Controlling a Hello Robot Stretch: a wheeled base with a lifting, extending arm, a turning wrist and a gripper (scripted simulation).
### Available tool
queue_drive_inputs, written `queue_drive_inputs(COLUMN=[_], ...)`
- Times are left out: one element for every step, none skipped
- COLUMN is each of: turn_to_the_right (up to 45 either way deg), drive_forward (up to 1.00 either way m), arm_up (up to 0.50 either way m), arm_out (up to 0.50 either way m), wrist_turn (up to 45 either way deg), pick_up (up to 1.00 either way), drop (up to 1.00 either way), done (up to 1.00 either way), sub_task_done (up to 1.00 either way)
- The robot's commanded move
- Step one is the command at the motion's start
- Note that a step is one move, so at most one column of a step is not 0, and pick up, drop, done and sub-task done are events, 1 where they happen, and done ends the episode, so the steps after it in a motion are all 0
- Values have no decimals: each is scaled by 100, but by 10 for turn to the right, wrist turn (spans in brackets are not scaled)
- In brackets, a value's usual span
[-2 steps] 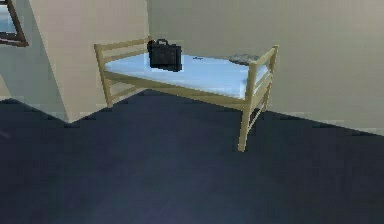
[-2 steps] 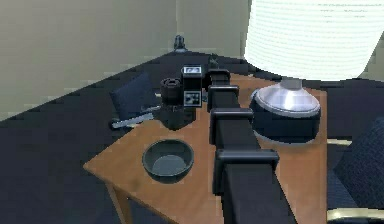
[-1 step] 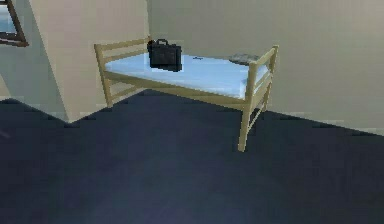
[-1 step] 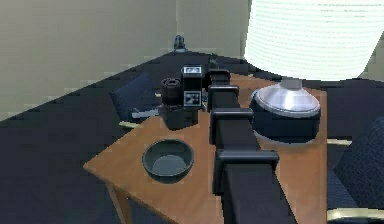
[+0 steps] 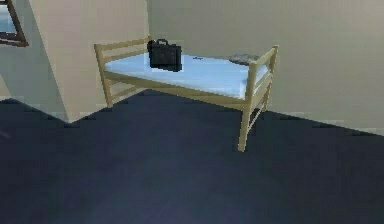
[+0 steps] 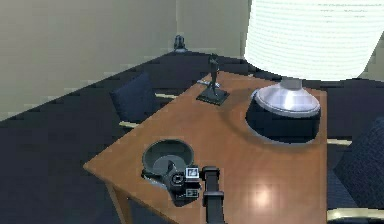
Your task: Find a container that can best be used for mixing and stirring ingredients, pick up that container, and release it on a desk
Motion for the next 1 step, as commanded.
queue_drive_inputs(turn_to_the_right=[0], drive_forward=[0], arm_up=[0], arm_out=[0], wrist_turn=[0], pick_up=[100], drop=[0], done=[0], sub_task_done=[0])
